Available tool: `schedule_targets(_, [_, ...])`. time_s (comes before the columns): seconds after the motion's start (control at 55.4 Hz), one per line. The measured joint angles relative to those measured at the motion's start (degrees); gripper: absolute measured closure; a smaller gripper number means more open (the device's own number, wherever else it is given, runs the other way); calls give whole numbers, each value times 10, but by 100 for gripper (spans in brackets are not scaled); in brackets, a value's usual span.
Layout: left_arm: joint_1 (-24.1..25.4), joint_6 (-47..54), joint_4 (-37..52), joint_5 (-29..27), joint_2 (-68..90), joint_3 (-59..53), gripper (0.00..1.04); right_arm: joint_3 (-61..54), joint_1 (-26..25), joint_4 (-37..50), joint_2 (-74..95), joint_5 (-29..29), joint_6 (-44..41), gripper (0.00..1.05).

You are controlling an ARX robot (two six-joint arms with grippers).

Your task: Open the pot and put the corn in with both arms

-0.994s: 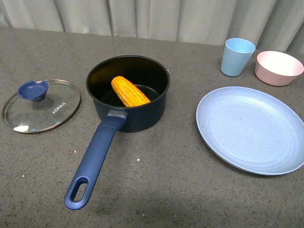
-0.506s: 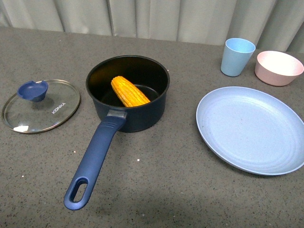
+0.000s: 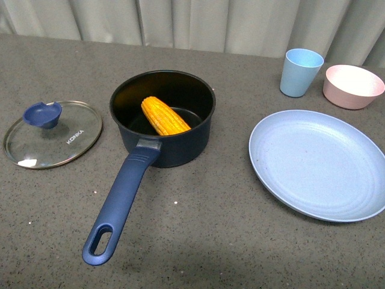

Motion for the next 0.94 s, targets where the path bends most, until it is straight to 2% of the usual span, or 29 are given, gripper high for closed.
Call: schedule_targets(0.939, [0,0,0,0,0,0,7,0,0,0,0,0,0,9])
